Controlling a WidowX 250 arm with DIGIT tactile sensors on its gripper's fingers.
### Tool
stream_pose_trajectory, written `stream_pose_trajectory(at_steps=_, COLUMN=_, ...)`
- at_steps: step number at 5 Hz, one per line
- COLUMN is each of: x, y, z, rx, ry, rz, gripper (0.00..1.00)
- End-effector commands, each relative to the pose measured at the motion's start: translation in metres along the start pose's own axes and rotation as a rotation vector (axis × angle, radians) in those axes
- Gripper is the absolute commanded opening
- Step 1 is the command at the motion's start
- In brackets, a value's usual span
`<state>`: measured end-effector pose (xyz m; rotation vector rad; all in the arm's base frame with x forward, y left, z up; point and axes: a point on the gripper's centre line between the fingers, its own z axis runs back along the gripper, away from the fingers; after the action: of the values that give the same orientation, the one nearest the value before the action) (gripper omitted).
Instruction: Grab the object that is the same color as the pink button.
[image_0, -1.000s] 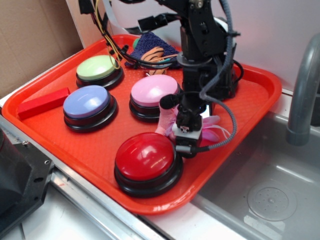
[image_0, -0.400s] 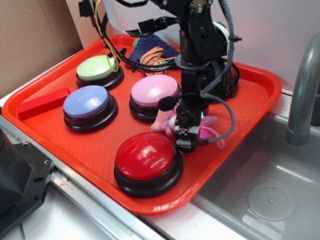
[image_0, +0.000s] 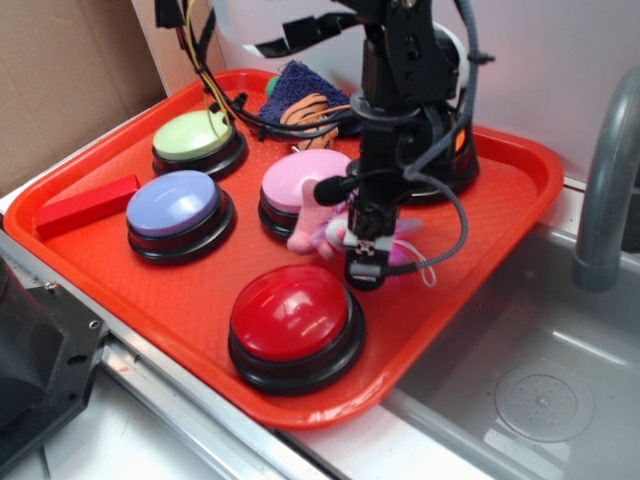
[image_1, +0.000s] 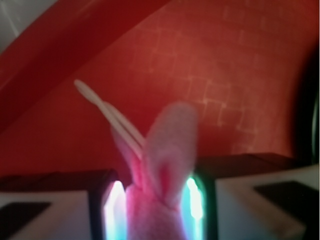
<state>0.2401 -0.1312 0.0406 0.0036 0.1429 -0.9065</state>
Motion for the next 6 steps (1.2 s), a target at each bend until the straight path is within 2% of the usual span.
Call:
stream_pose_trajectory(at_steps=1, x=-0.038, y=-0.002, z=0.071, rx=0.049, ry=-0.094, rz=0.273, gripper=0.00)
stream_pose_trajectory(at_steps=2, x=-0.067, y=-0.006, z=0.092, rx=0.058, ry=-0.115, rz=0.382, gripper=0.00)
stream_pose_trajectory(at_steps=3, x=-0.097, y=-0.010, z=0.104, rx=0.055, ry=-0.161, rz=0.481, gripper=0.00)
stream_pose_trajectory(at_steps=4, x=-0.130, y=-0.010, z=0.105, rx=0.037, ry=-0.193, rz=0.600, gripper=0.00)
stream_pose_trajectory(at_steps=6, x=-0.158, y=0.000, z=0.094, rx=0.022, ry=-0.191, rz=0.766, gripper=0.00)
